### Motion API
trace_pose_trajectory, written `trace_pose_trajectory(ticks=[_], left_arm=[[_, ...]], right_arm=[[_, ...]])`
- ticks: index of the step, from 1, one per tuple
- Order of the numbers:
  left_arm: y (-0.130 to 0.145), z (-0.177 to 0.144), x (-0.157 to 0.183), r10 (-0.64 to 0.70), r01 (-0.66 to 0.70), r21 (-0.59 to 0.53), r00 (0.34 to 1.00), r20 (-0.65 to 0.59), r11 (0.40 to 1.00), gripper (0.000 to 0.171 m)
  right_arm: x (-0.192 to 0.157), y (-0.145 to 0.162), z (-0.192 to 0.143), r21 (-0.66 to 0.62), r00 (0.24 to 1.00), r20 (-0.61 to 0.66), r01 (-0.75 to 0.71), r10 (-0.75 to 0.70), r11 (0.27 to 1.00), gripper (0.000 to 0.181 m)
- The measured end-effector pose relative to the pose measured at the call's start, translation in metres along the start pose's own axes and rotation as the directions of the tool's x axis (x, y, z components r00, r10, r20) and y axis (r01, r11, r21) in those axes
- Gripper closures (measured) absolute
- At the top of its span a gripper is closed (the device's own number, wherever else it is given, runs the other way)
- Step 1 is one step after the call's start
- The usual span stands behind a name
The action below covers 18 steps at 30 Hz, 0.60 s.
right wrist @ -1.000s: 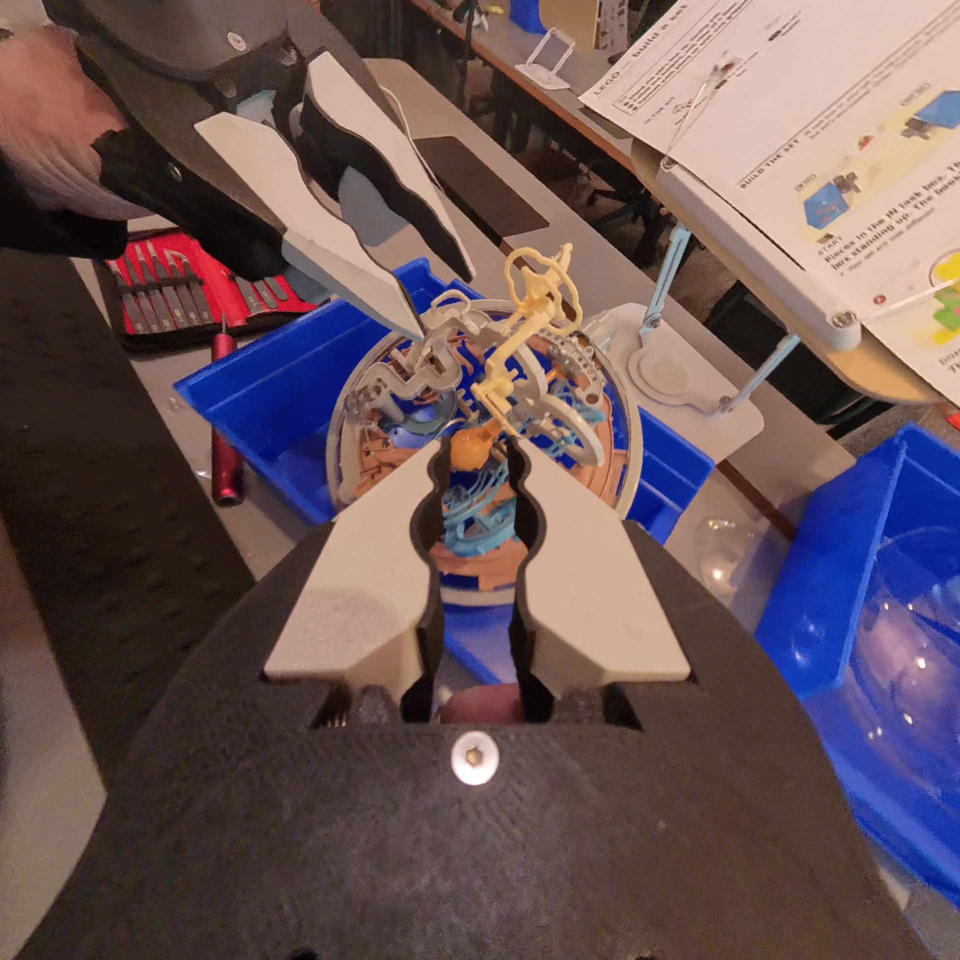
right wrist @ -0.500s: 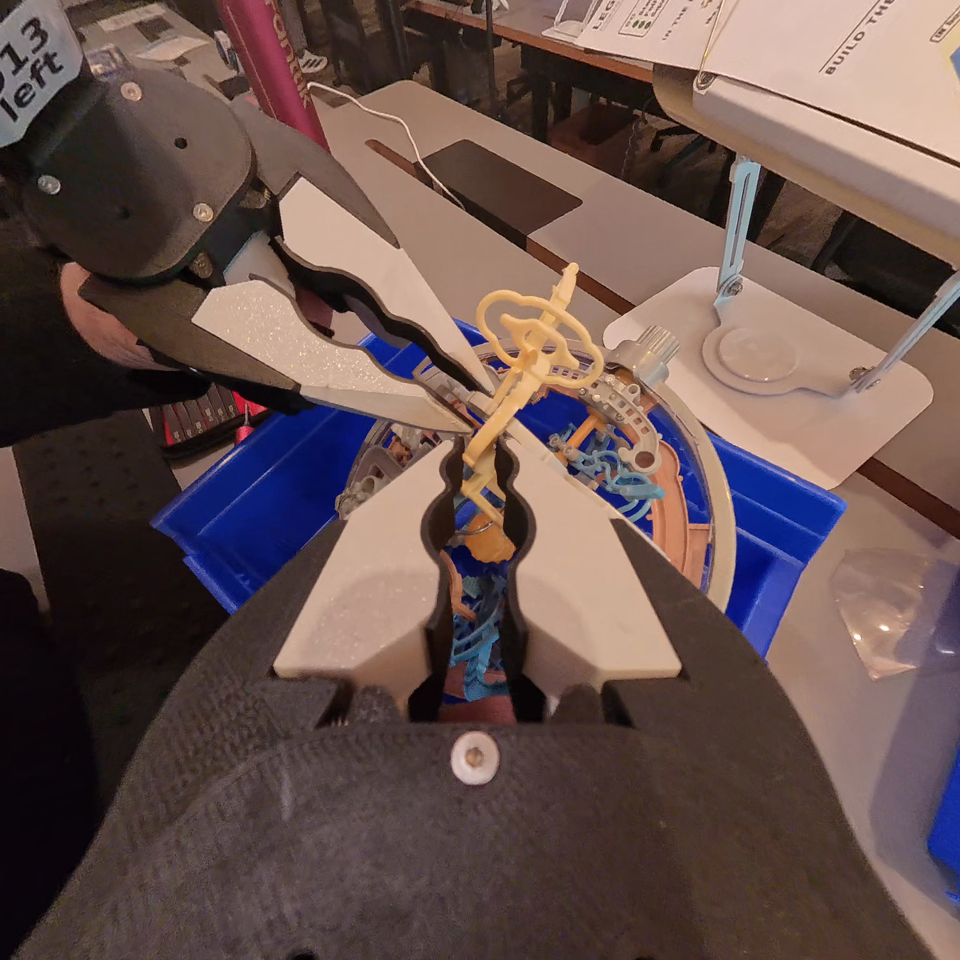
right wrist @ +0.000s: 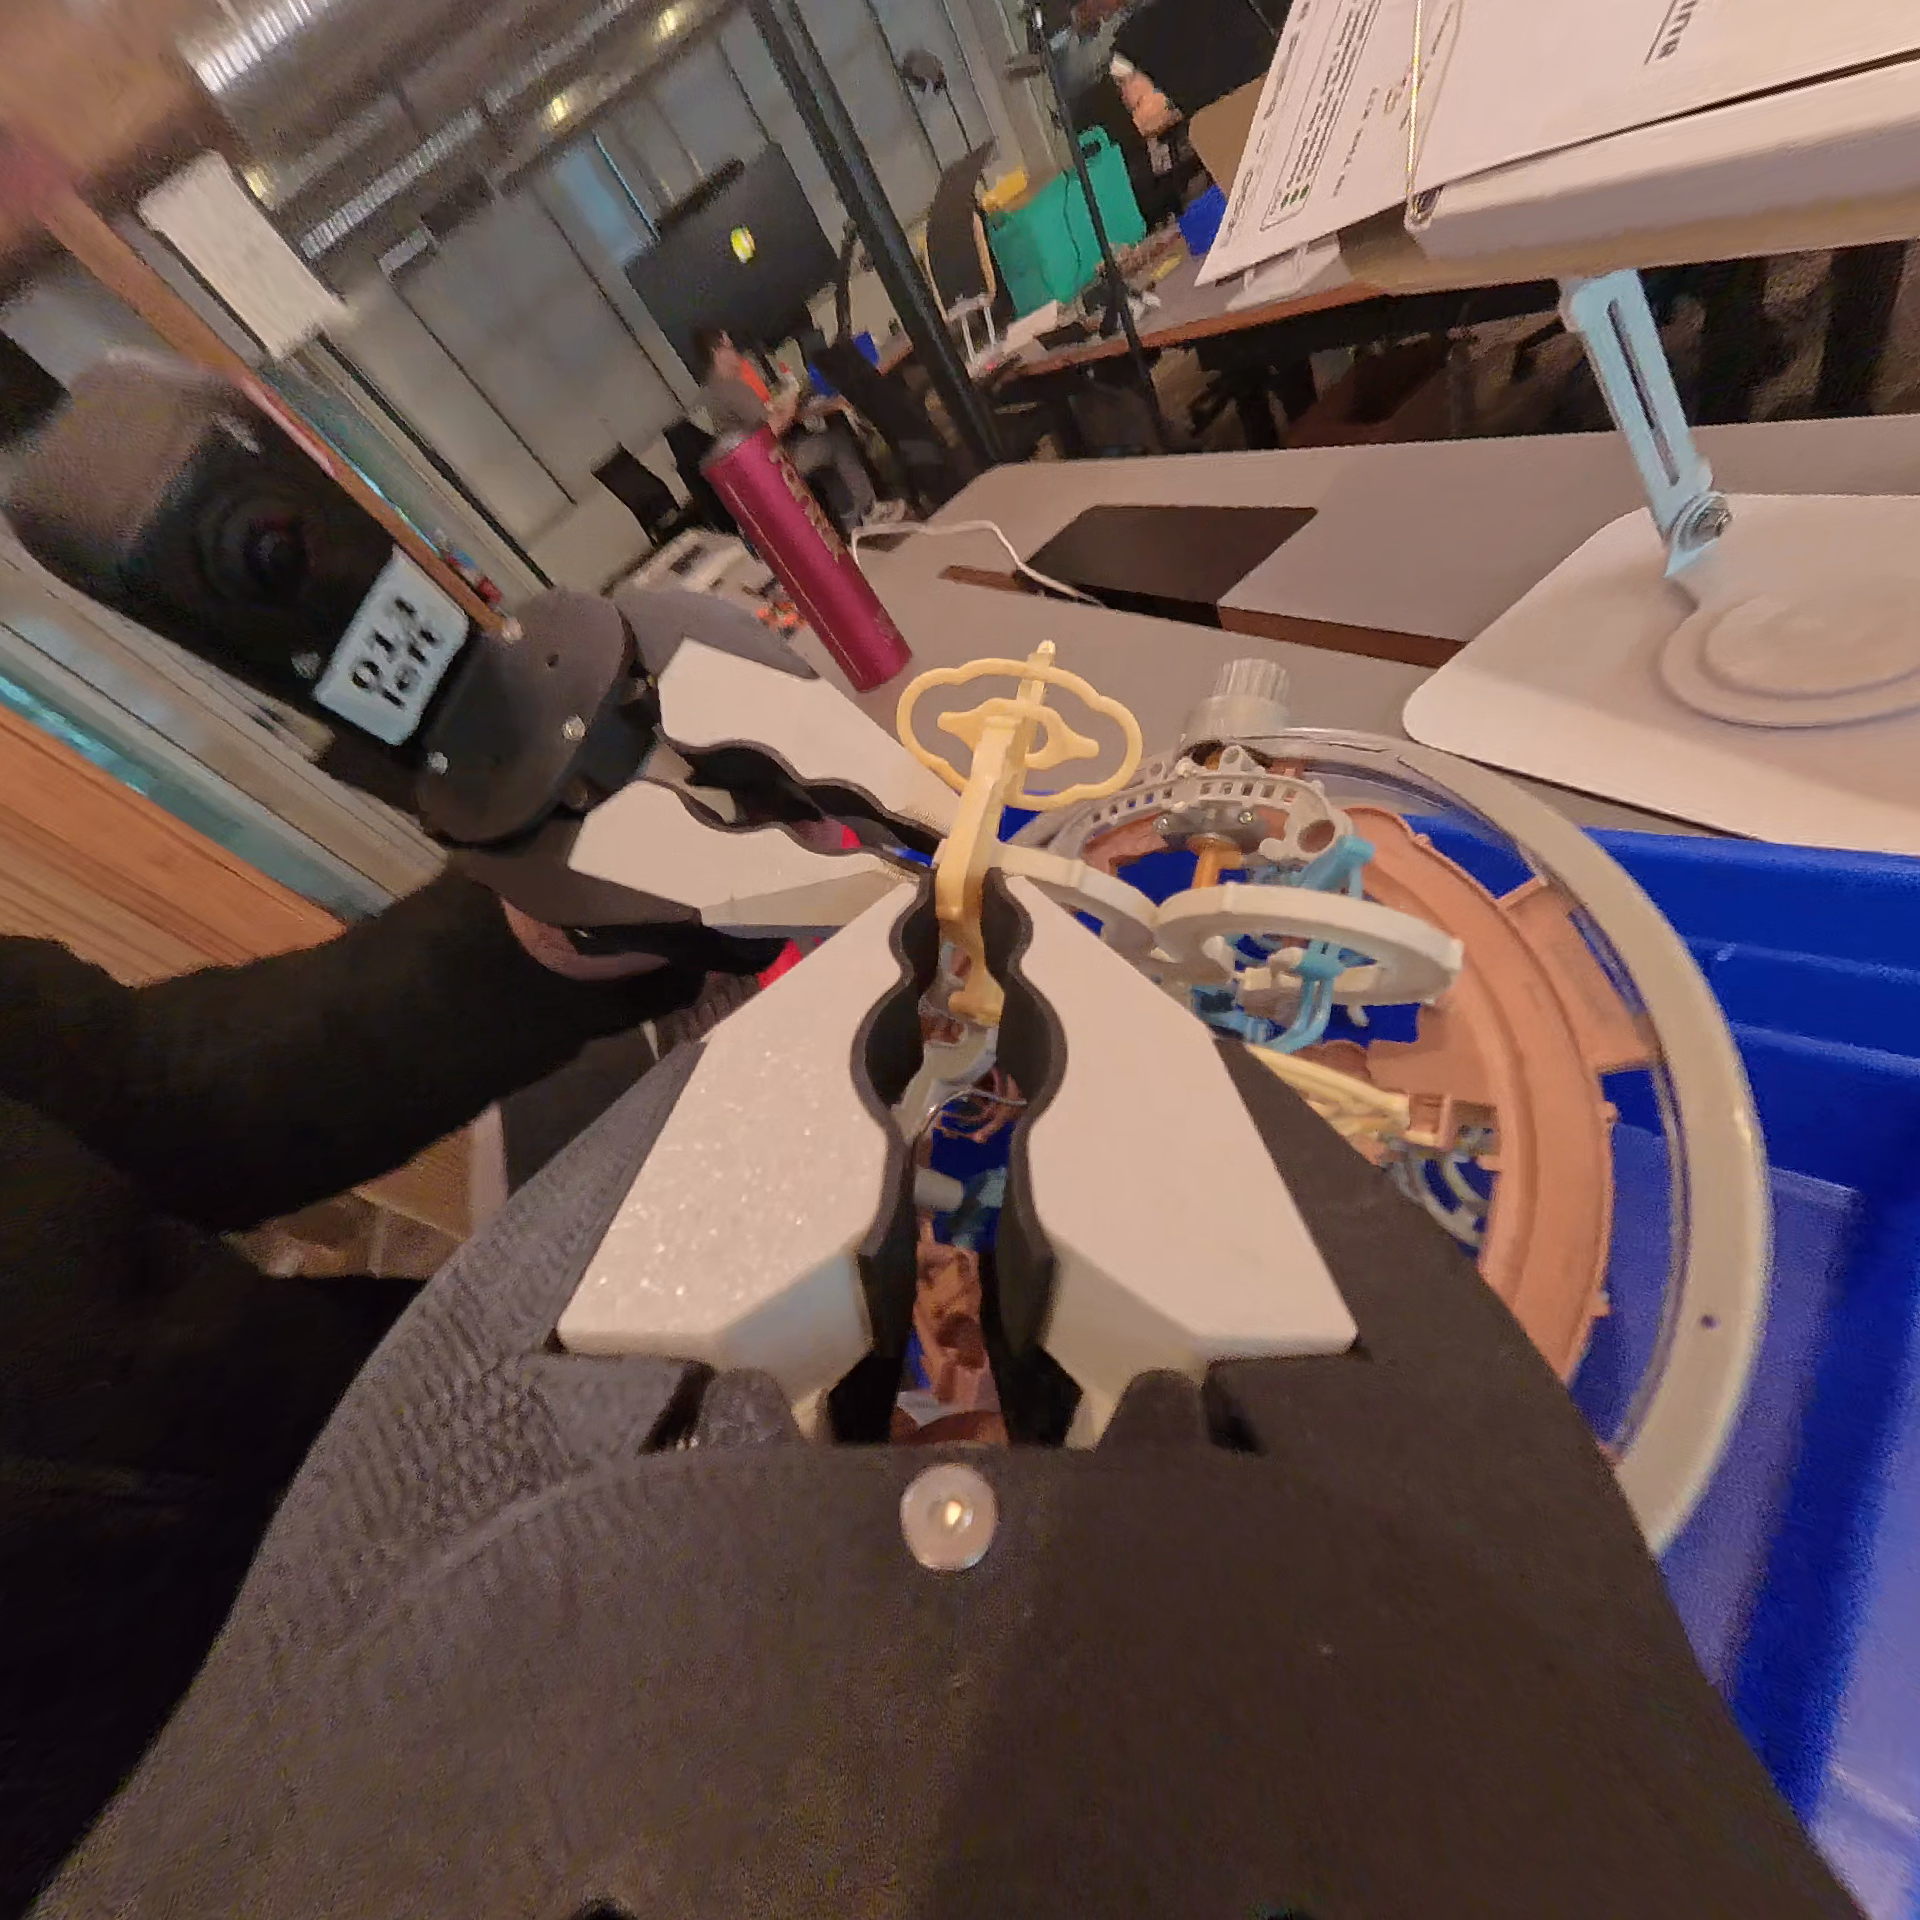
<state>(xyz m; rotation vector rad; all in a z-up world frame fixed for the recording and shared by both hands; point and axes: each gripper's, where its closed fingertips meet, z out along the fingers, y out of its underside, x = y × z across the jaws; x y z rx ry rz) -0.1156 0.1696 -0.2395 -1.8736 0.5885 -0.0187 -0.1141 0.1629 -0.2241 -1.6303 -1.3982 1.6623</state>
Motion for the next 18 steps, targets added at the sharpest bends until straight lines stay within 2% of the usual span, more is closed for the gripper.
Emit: trace_pose_trajectory(ticks=[3, 4, 7, 10, 11, 13, 15, 18], left_arm=[[0.004, -0.001, 0.008, 0.057, -0.057, -0.045, 0.998, 0.006, 0.997, 0.169], [0.004, -0.002, 0.010, 0.048, -0.047, -0.043, 0.999, 0.011, 0.998, 0.169], [0.004, -0.004, 0.015, 0.052, -0.051, -0.027, 0.999, 0.016, 0.998, 0.168], [0.002, -0.003, 0.021, 0.057, -0.057, -0.018, 0.998, 0.016, 0.998, 0.168], [0.002, -0.003, 0.022, 0.061, -0.060, -0.017, 0.998, 0.018, 0.998, 0.168], [0.003, -0.003, 0.023, 0.066, -0.066, -0.022, 0.998, 0.021, 0.998, 0.167], [0.003, -0.005, 0.022, 0.063, -0.063, -0.011, 0.997, 0.033, 0.998, 0.168], [0.004, -0.008, 0.019, 0.035, -0.035, 0.009, 0.998, 0.048, 0.999, 0.168]], right_arm=[[-0.003, 0.011, -0.003, -0.121, 0.999, -0.005, 0.045, -0.046, 0.992, 0.172], [-0.004, 0.005, -0.008, -0.123, 0.998, -0.014, 0.065, -0.067, 0.990, 0.170], [-0.008, -0.019, -0.015, -0.157, 0.989, -0.035, 0.139, -0.147, 0.978, 0.149], [-0.003, -0.015, 0.002, -0.319, 0.988, -0.034, 0.135, -0.154, 0.938, 0.141], [-0.002, -0.006, 0.008, -0.385, 0.990, -0.018, 0.120, -0.138, 0.915, 0.149], [-0.003, 0.011, 0.015, -0.488, 0.995, 0.023, 0.097, -0.098, 0.867, 0.176], [-0.003, 0.011, 0.018, -0.483, 0.997, 0.040, 0.078, -0.068, 0.872, 0.177], [-0.002, -0.001, 0.019, -0.367, 0.999, 0.044, 0.001, 0.016, 0.930, 0.178]])
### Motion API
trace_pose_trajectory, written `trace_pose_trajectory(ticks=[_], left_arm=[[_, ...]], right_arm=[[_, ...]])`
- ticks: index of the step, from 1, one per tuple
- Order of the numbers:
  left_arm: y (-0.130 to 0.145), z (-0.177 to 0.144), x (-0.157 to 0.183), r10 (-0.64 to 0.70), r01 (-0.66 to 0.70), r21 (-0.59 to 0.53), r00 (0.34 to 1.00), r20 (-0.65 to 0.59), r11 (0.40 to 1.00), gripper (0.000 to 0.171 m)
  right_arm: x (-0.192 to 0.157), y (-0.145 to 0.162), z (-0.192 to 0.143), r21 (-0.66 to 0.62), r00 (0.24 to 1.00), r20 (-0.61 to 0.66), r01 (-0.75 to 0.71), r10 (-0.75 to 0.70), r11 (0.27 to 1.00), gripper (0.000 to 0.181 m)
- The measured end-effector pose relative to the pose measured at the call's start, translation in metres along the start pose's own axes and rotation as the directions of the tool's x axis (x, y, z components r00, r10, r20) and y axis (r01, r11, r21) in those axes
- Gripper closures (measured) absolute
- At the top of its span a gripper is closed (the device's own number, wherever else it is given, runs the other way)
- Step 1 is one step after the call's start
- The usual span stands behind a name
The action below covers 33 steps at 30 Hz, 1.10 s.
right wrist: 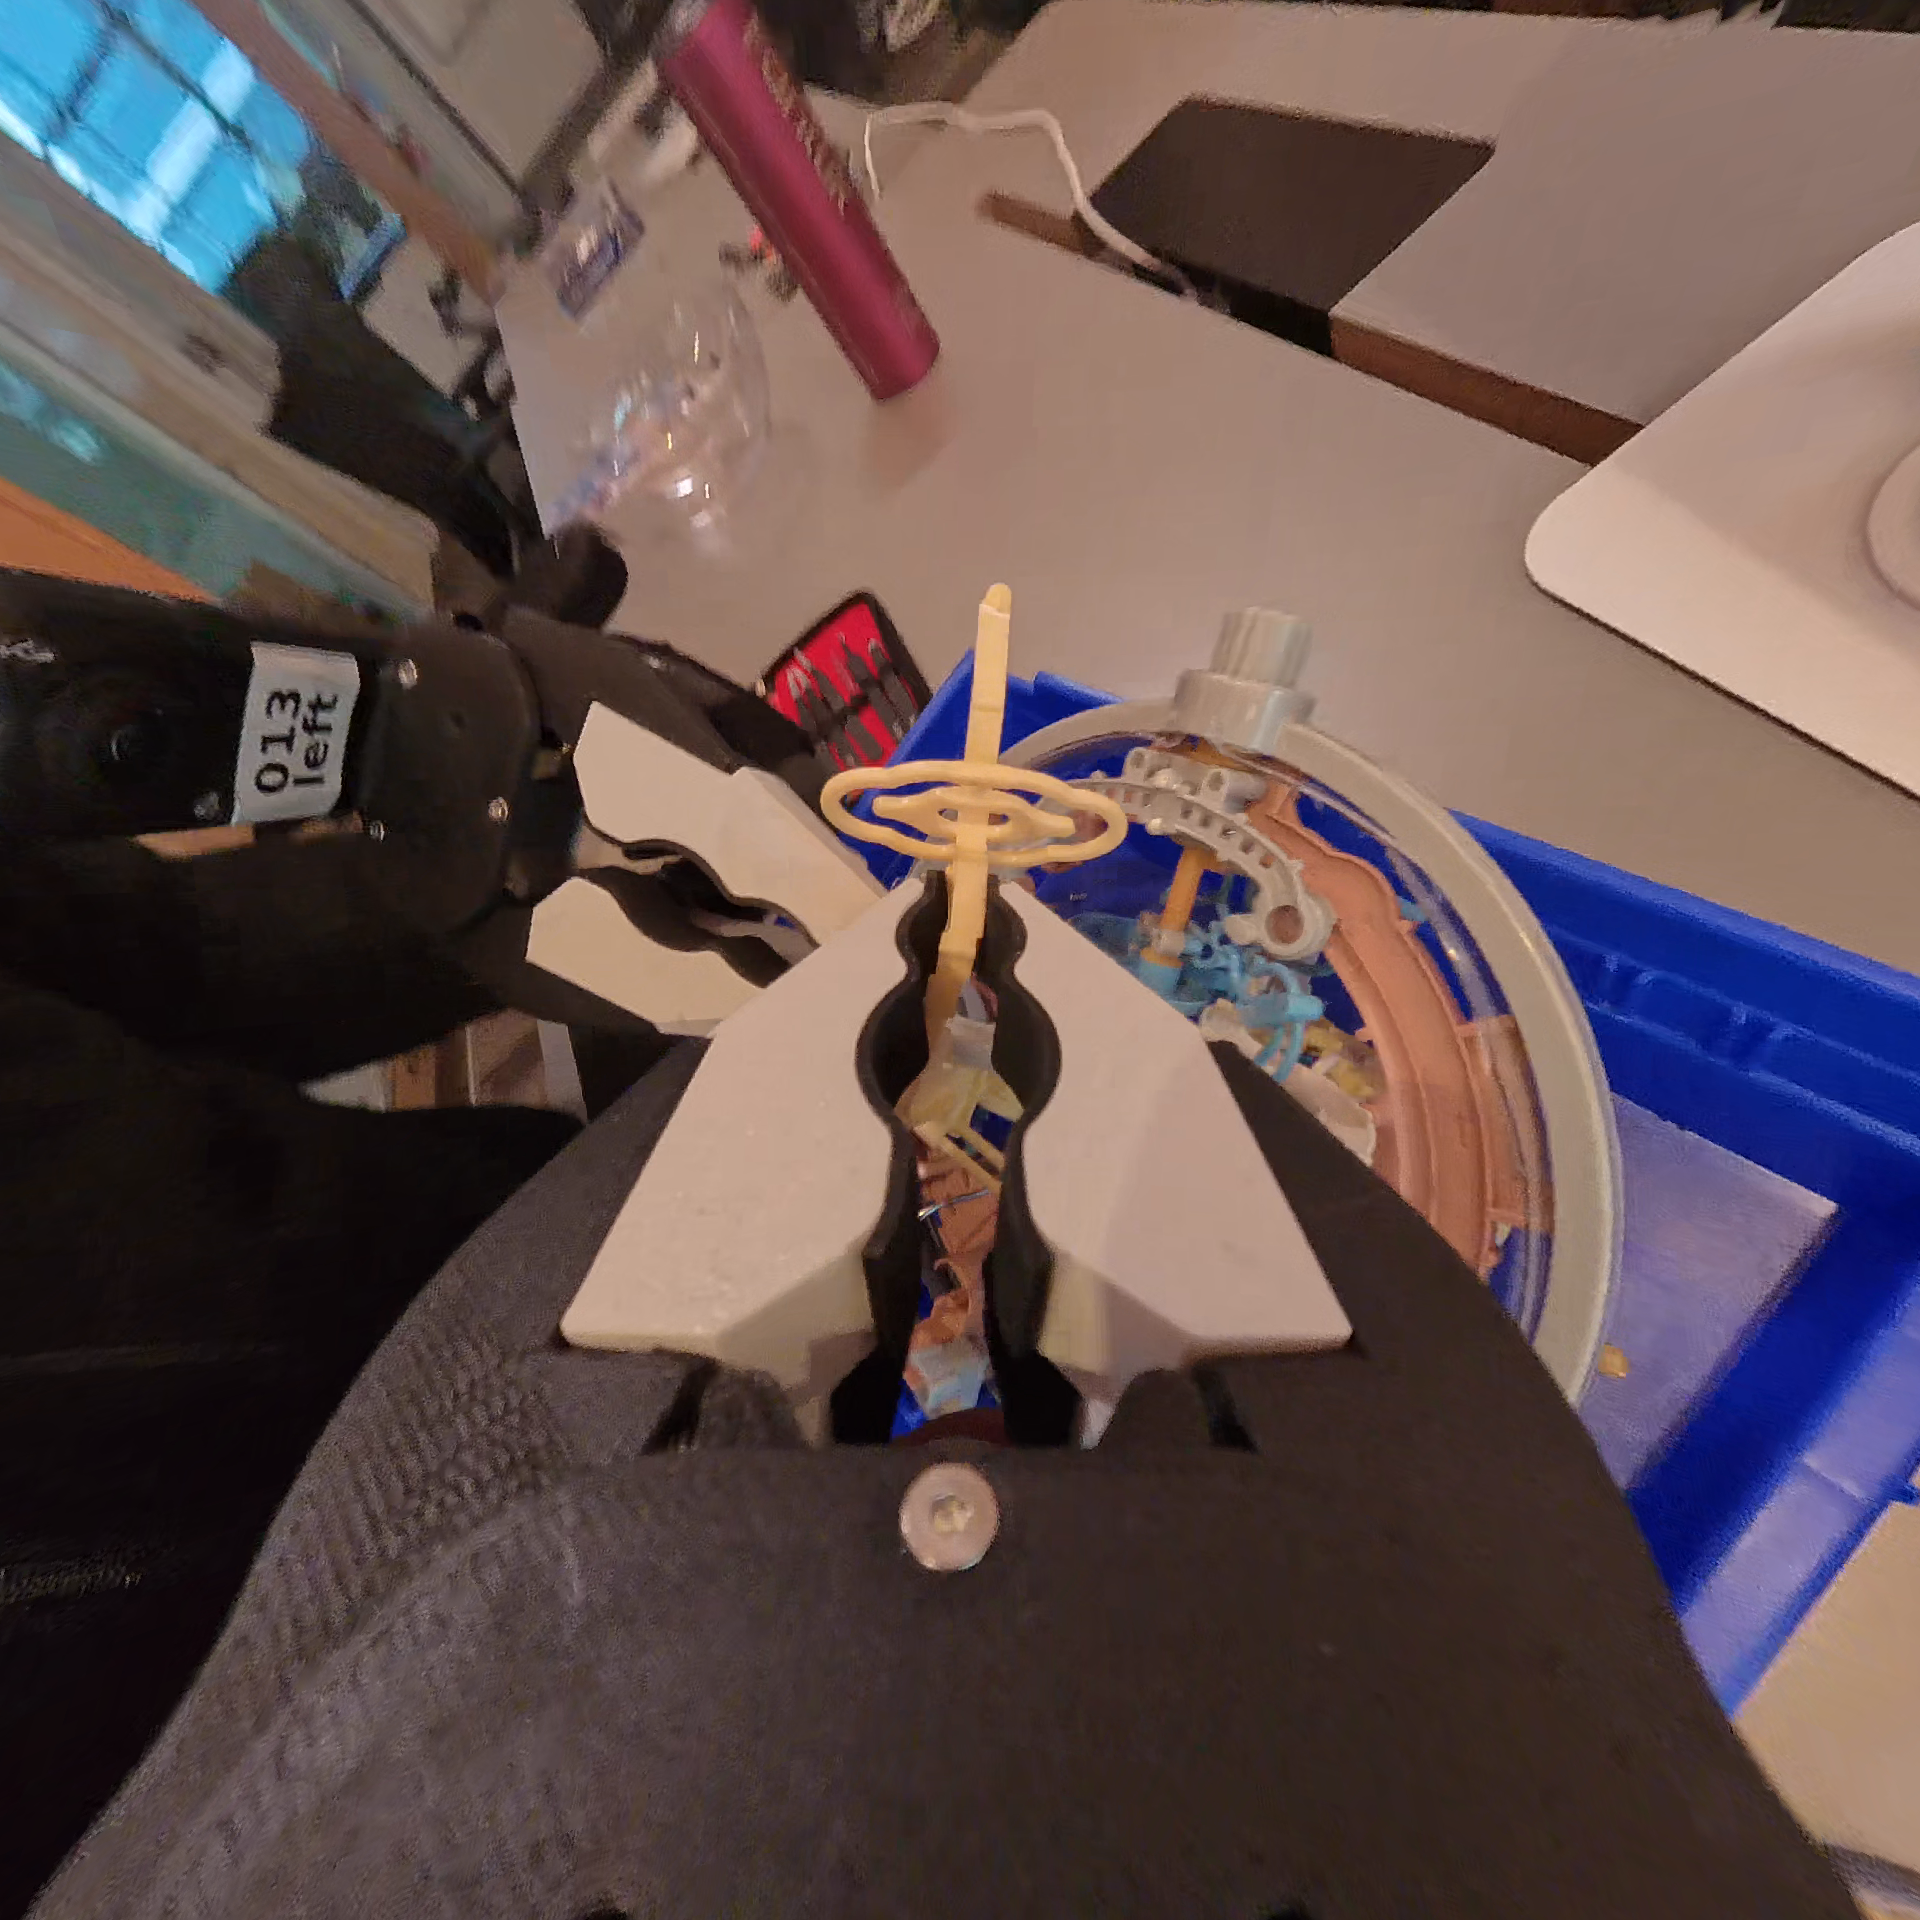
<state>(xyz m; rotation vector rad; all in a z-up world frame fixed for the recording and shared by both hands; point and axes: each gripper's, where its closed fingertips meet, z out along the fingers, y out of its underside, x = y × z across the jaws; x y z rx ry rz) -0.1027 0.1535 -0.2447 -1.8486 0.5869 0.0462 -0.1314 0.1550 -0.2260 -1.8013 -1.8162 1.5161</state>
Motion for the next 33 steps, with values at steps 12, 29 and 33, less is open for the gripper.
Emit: trace_pose_trajectory(ticks=[12, 29, 33], left_arm=[[0.007, -0.013, -0.035, -0.173, 0.171, 0.071, 0.985, 0.028, 0.983, 0.169], [0.008, 0.008, -0.055, -0.243, 0.242, 0.022, 0.969, 0.035, 0.970, 0.161], [0.006, 0.018, -0.050, -0.222, 0.222, -0.001, 0.975, 0.024, 0.975, 0.161]], right_arm=[[-0.028, -0.005, -0.030, 0.244, 0.990, 0.125, 0.035, -0.067, 0.969, 0.179], [-0.083, 0.087, 0.024, -0.131, 0.758, -0.071, 0.637, -0.649, 0.759, 0.177], [-0.087, 0.099, 0.016, -0.138, 0.738, -0.113, 0.651, -0.665, 0.746, 0.176]])
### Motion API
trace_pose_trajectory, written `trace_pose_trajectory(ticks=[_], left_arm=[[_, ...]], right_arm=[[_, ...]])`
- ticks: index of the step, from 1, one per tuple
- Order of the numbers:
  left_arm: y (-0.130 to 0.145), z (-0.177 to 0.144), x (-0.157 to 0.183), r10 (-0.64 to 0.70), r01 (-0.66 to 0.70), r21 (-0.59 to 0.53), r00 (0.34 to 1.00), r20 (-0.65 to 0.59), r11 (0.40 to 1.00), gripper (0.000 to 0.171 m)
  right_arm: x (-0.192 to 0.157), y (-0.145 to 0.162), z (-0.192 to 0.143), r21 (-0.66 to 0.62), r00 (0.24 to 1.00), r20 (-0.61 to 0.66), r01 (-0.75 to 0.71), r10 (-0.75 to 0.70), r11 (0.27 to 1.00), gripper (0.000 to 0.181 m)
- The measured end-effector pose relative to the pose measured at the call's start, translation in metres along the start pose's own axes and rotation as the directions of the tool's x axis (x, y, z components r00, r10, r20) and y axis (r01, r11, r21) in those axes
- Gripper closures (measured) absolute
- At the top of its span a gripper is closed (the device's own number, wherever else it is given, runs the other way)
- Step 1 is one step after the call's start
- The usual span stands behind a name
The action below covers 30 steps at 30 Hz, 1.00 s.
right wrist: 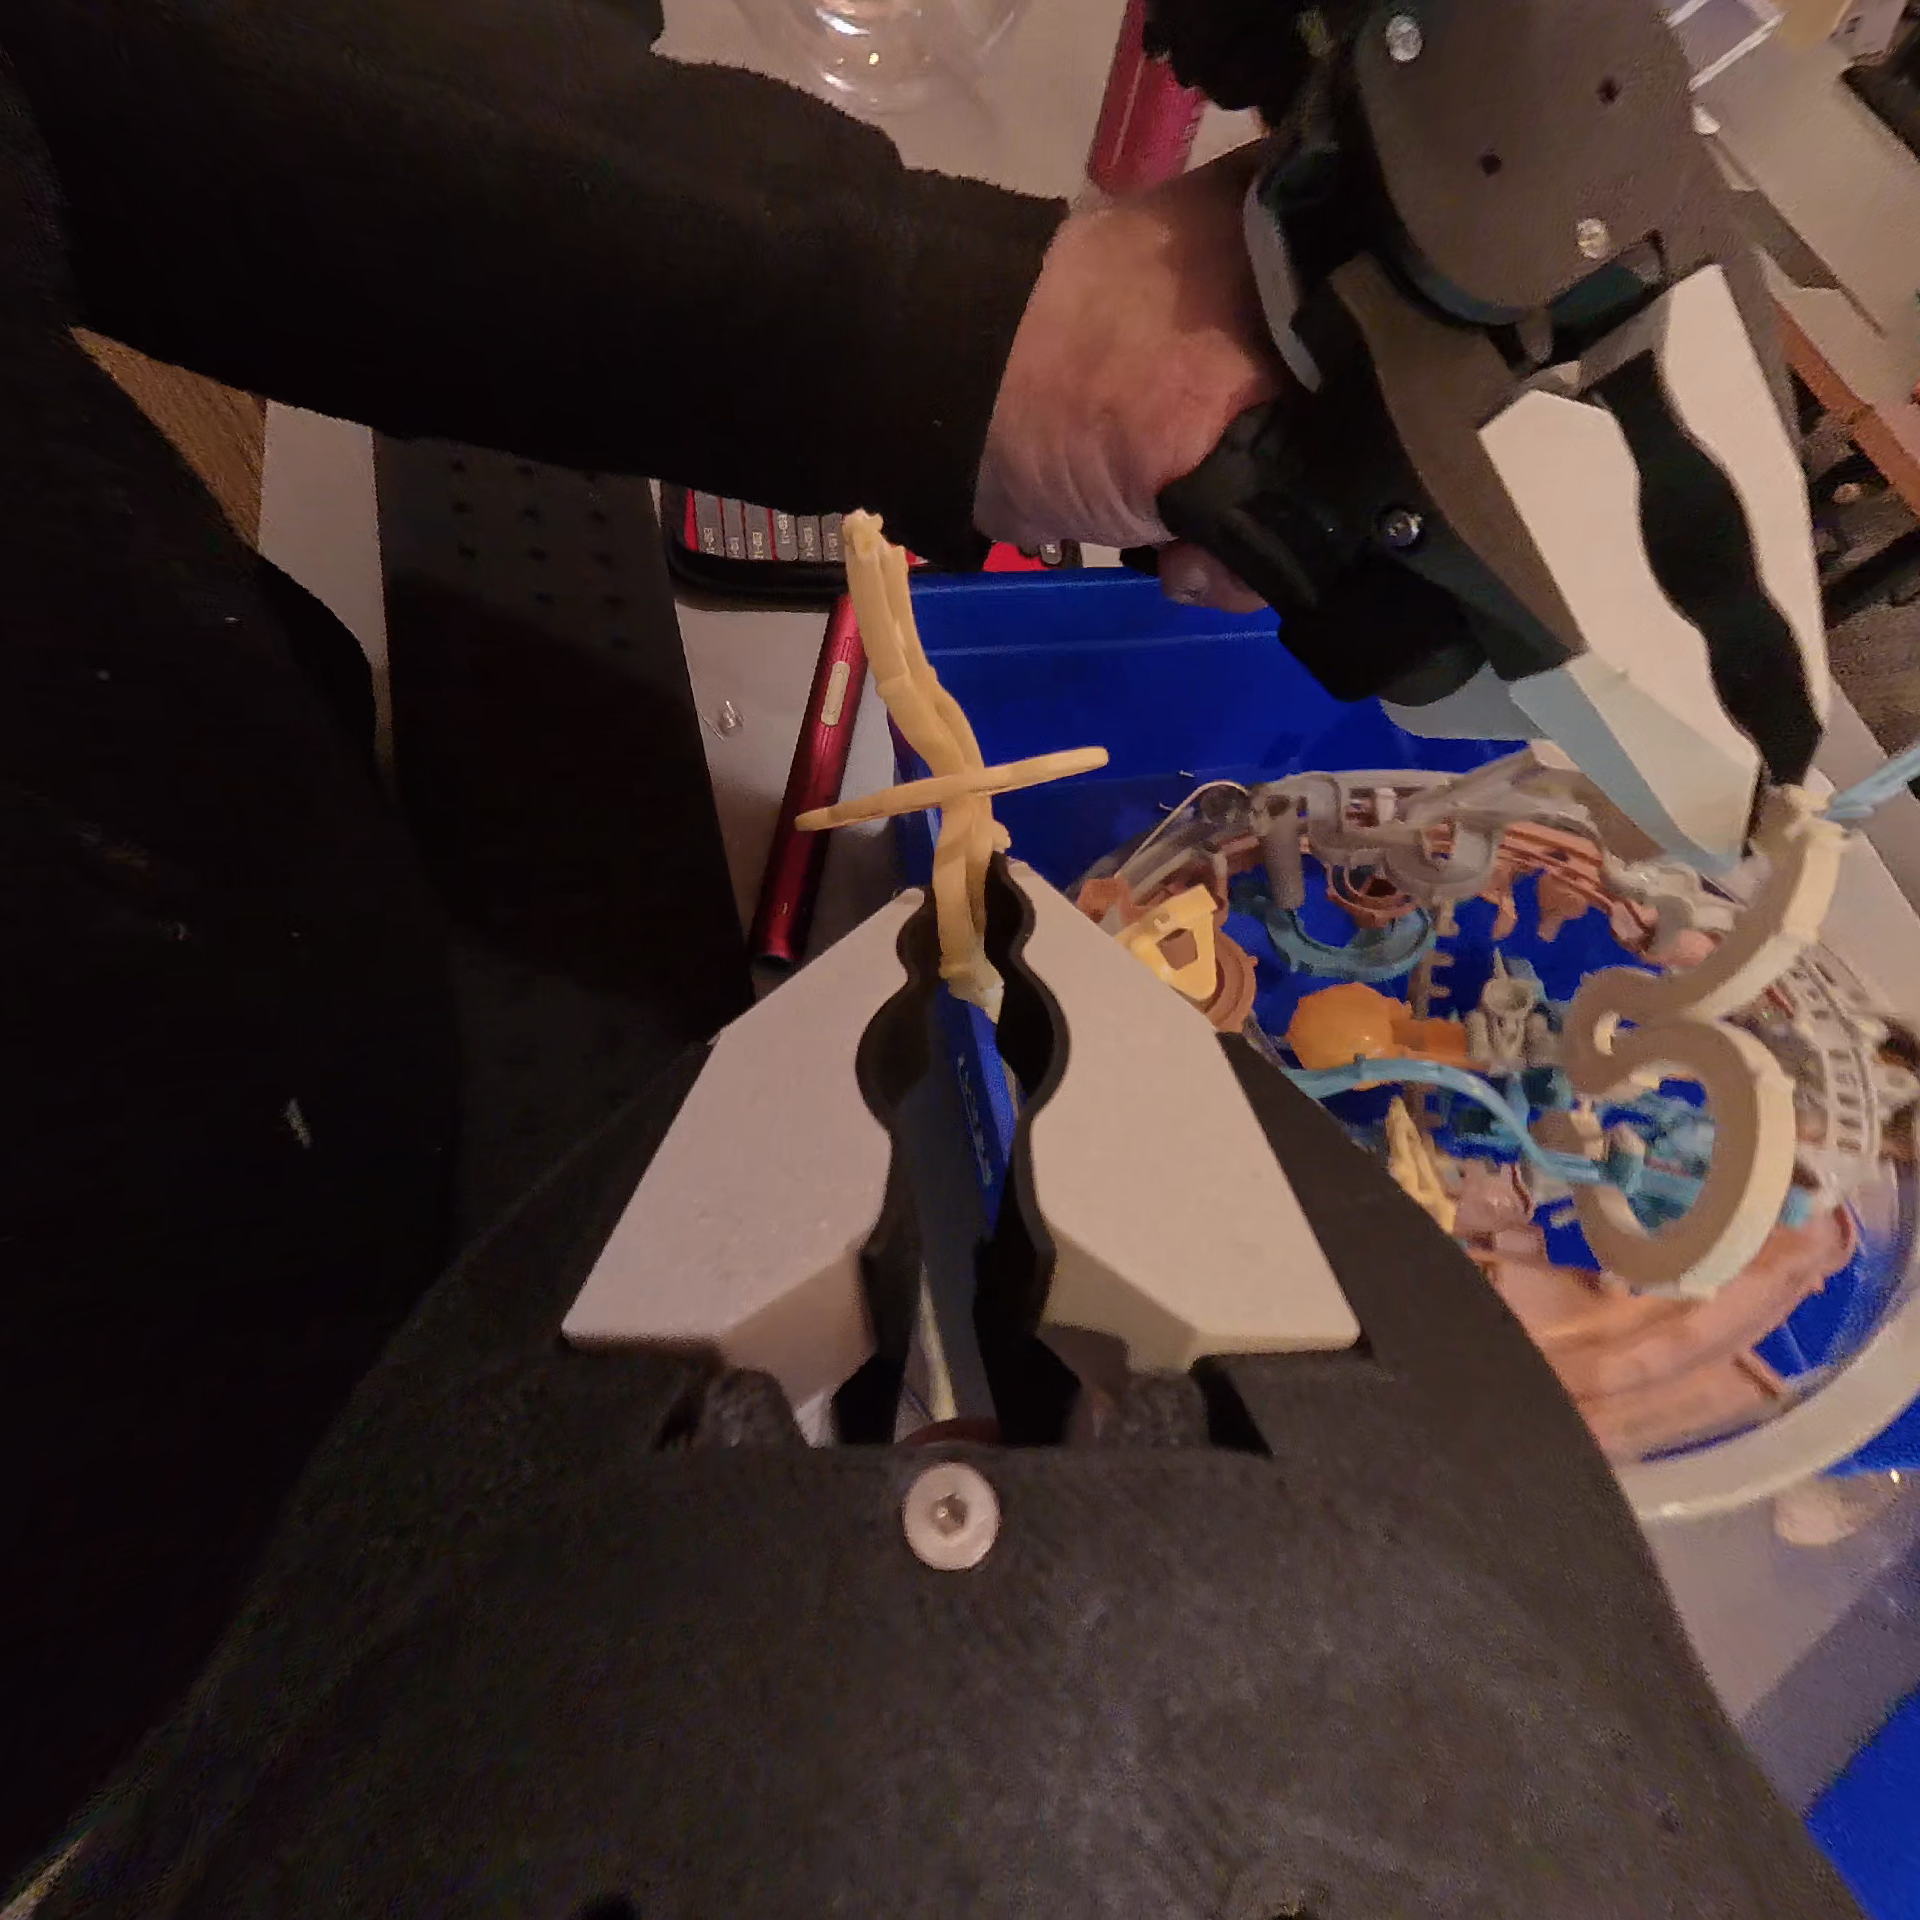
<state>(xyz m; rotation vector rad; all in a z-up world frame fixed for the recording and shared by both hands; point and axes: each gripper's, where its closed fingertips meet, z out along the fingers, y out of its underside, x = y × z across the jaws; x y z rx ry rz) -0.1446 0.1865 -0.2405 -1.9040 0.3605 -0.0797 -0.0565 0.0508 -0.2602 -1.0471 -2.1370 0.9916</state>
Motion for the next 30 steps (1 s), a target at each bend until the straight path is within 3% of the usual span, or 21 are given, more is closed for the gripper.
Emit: trace_pose_trajectory(ticks=[2, 5, 8, 12, 14, 17, 19, 23, 25, 30], left_arm=[[0.001, 0.001, -0.002, -0.022, 0.022, 0.005, 1.000, -0.010, 1.000, 0.161], [0.001, 0.001, -0.003, -0.040, 0.040, 0.012, 0.999, -0.011, 0.999, 0.162], [0.001, 0.006, 0.001, -0.041, 0.041, 0.001, 0.999, -0.018, 0.999, 0.162], [-0.003, 0.012, 0.024, 0.022, -0.026, -0.055, 0.997, -0.080, 0.998, 0.161], [-0.004, 0.012, 0.031, 0.060, -0.068, -0.091, 0.994, -0.094, 0.994, 0.160], [-0.006, 0.005, 0.045, 0.091, -0.107, -0.110, 0.985, -0.145, 0.988, 0.137], [-0.006, -0.005, 0.045, 0.083, -0.100, -0.128, 0.987, -0.134, 0.987, 0.125], [-0.020, -0.035, 0.045, 0.010, -0.021, -0.084, 0.992, -0.127, 0.996, 0.124], [-0.026, -0.049, 0.062, 0.016, -0.028, -0.065, 0.984, -0.175, 0.997, 0.135], [0.002, -0.032, 0.114, -0.040, -0.013, -0.205, 0.967, -0.253, 0.979, 0.136]], right_arm=[[0.003, 0.005, -0.014, 0.025, 0.999, -0.021, -0.044, 0.044, 0.999, 0.176], [0.018, 0.005, -0.044, 0.166, 0.979, -0.038, -0.193, 0.202, 0.967, 0.178], [0.016, 0.016, -0.047, 0.176, 0.971, -0.069, -0.216, 0.231, 0.960, 0.177], [0.032, 0.009, -0.055, 0.243, 0.952, -0.100, -0.258, 0.289, 0.935, 0.178], [0.043, 0.005, -0.056, 0.294, 0.930, -0.071, -0.327, 0.362, 0.898, 0.179], [0.061, 0.002, -0.060, 0.360, 0.883, -0.009, -0.434, 0.469, 0.826, 0.178], [0.073, 0.000, -0.066, 0.414, 0.831, 0.078, -0.530, 0.551, 0.740, 0.178], [0.092, 0.003, -0.072, 0.425, 0.748, 0.168, -0.643, 0.643, 0.637, 0.178], [0.096, 0.002, -0.073, 0.427, 0.715, 0.210, -0.680, 0.666, 0.596, 0.179], [0.095, -0.010, -0.069, 0.421, 0.677, 0.284, -0.724, 0.678, 0.547, 0.179]])
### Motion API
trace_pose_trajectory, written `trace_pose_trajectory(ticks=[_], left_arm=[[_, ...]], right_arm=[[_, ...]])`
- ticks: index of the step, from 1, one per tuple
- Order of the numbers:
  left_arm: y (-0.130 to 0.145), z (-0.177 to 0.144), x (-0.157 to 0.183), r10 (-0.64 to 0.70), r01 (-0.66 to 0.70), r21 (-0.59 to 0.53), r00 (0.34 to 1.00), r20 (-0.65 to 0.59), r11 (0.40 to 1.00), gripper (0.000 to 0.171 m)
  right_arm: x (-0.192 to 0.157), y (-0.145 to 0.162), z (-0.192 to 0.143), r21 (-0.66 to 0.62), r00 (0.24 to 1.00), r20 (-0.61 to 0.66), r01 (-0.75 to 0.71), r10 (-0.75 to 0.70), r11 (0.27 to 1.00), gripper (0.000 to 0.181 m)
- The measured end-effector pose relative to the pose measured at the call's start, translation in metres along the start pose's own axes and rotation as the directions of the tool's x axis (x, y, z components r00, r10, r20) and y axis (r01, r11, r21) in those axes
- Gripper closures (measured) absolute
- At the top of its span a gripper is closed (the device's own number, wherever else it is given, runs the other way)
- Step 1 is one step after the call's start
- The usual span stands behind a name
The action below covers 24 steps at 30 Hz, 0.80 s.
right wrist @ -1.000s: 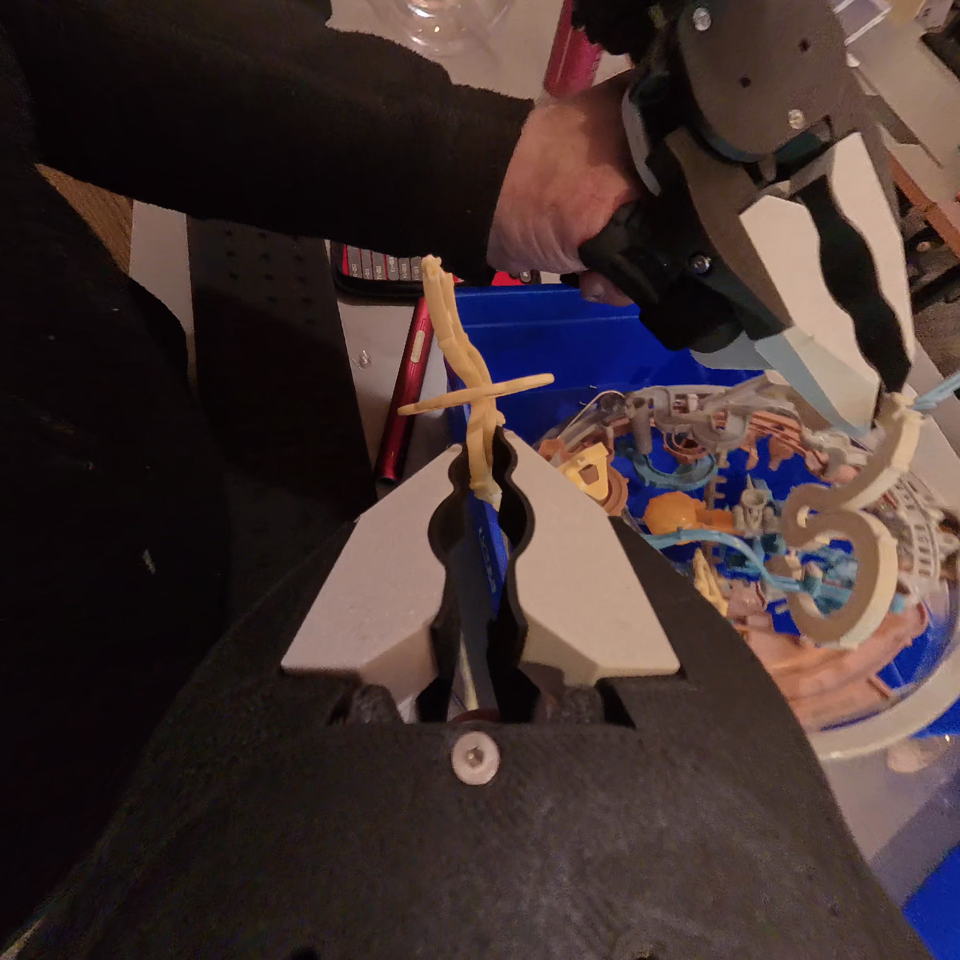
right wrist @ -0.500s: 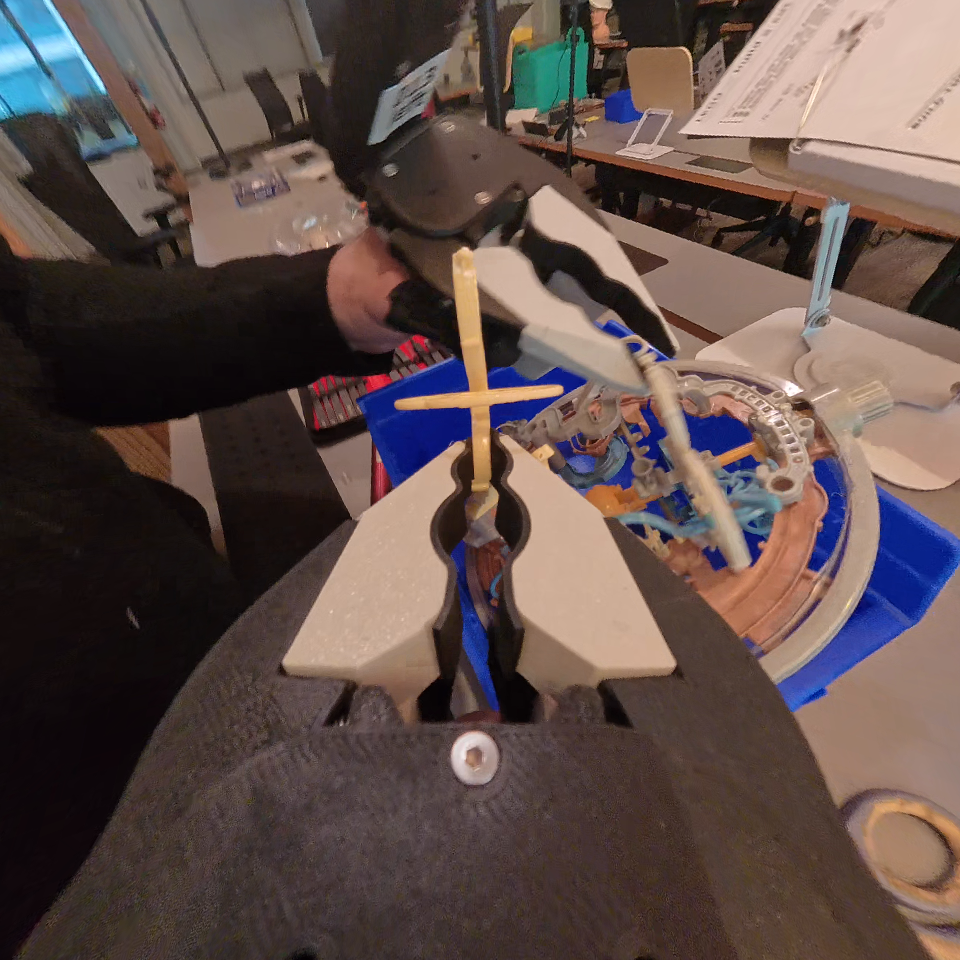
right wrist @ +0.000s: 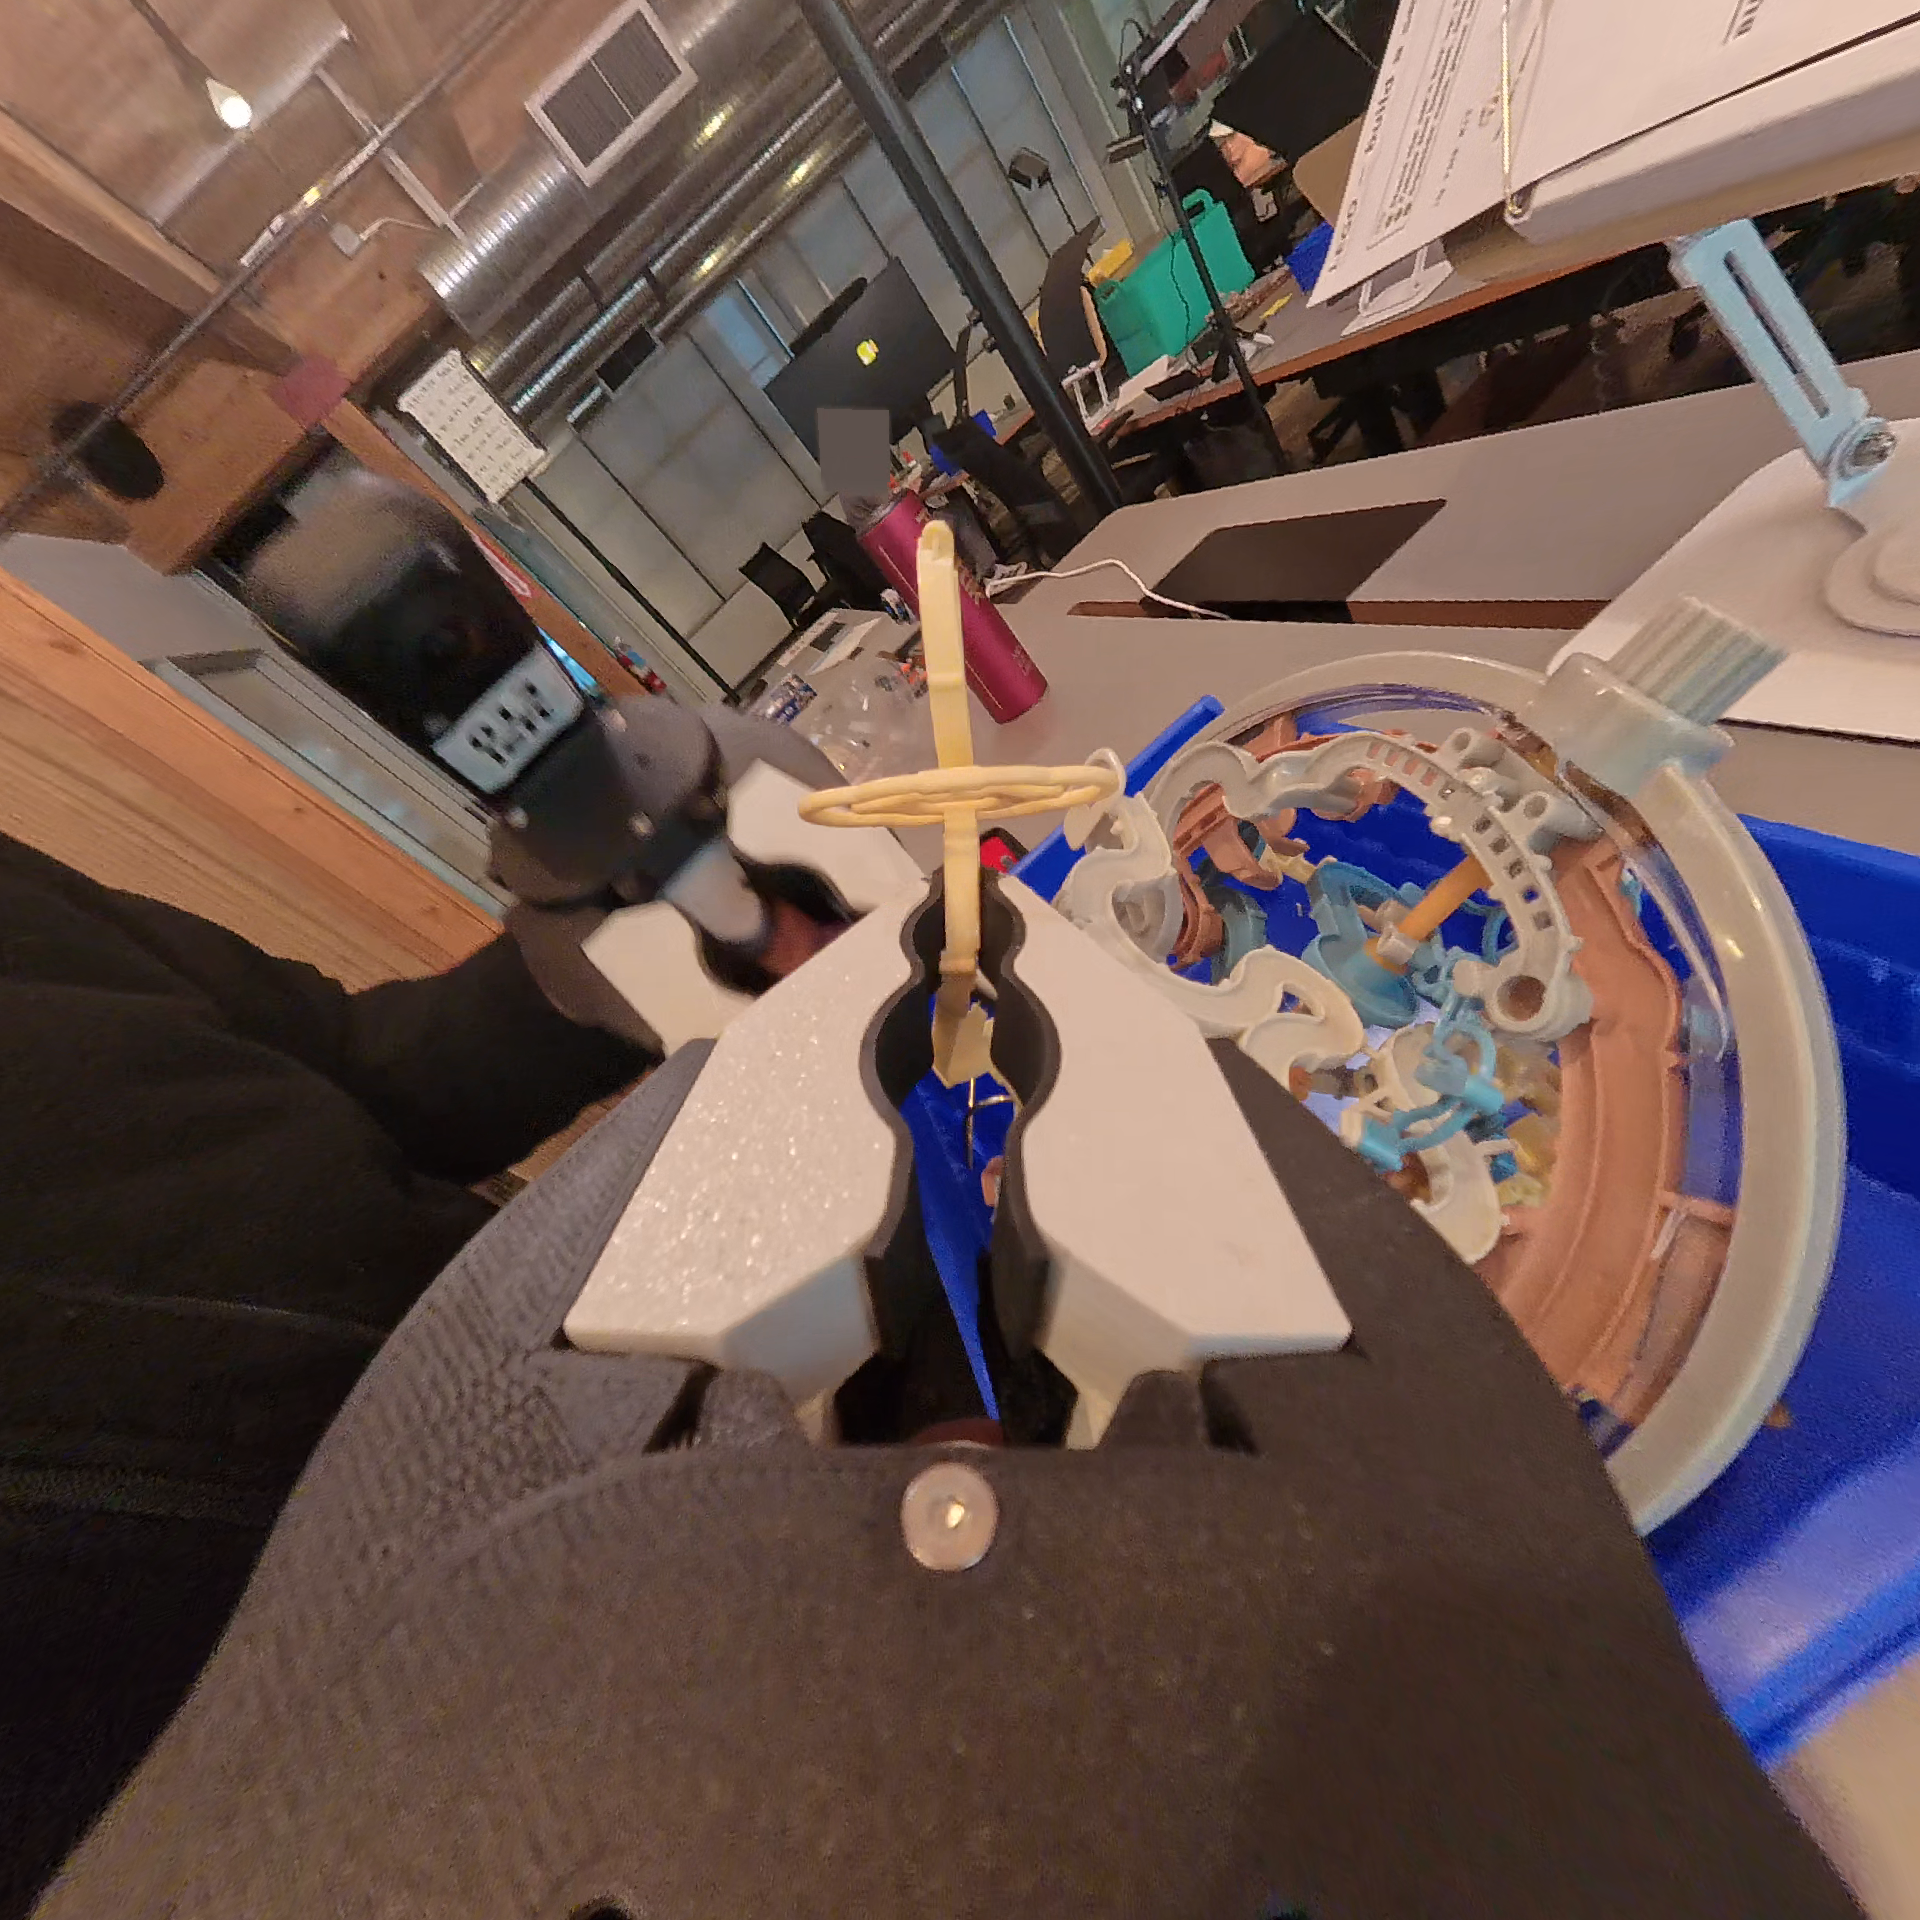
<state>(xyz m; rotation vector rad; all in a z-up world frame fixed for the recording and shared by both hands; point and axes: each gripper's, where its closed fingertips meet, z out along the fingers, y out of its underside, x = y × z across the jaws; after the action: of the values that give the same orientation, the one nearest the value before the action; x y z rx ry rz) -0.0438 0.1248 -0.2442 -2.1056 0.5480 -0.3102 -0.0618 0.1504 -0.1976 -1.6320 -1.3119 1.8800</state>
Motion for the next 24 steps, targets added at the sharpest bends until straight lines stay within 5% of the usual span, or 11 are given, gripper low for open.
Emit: trace_pose_trajectory(ticks=[5, 7, 11, 16, 21, 24], left_arm=[[0.007, 0.020, 0.000, -0.116, 0.116, 0.038, 0.993, 0.002, 0.993, 0.161], [0.015, 0.015, -0.019, -0.075, 0.073, 0.022, 0.990, 0.115, 0.997, 0.171], [0.024, 0.001, -0.047, -0.137, 0.129, 0.061, 0.978, 0.159, 0.990, 0.171], [0.017, 0.009, 0.006, -0.035, 0.035, 0.030, 0.999, 0.003, 0.999, 0.171], [0.008, 0.020, 0.023, -0.143, 0.146, 0.035, 0.987, -0.073, 0.989, 0.117], [0.016, 0.029, 0.015, -0.138, 0.138, 0.033, 0.990, 0.012, 0.990, 0.150]], right_arm=[[-0.006, 0.005, 0.009, -0.023, 1.000, -0.004, 0.002, -0.002, 1.000, 0.179], [-0.012, 0.010, 0.010, -0.042, 0.999, 0.022, 0.039, -0.038, 0.998, 0.179], [-0.021, 0.015, 0.003, -0.074, 0.992, 0.033, 0.125, -0.123, 0.989, 0.179], [-0.019, 0.014, 0.001, -0.030, 0.997, 0.027, 0.068, -0.068, 0.997, 0.179], [-0.022, 0.009, 0.006, 0.006, 0.999, 0.040, 0.010, -0.010, 1.000, 0.179], [-0.027, 0.010, 0.010, -0.002, 0.999, 0.042, 0.018, -0.018, 1.000, 0.179]])
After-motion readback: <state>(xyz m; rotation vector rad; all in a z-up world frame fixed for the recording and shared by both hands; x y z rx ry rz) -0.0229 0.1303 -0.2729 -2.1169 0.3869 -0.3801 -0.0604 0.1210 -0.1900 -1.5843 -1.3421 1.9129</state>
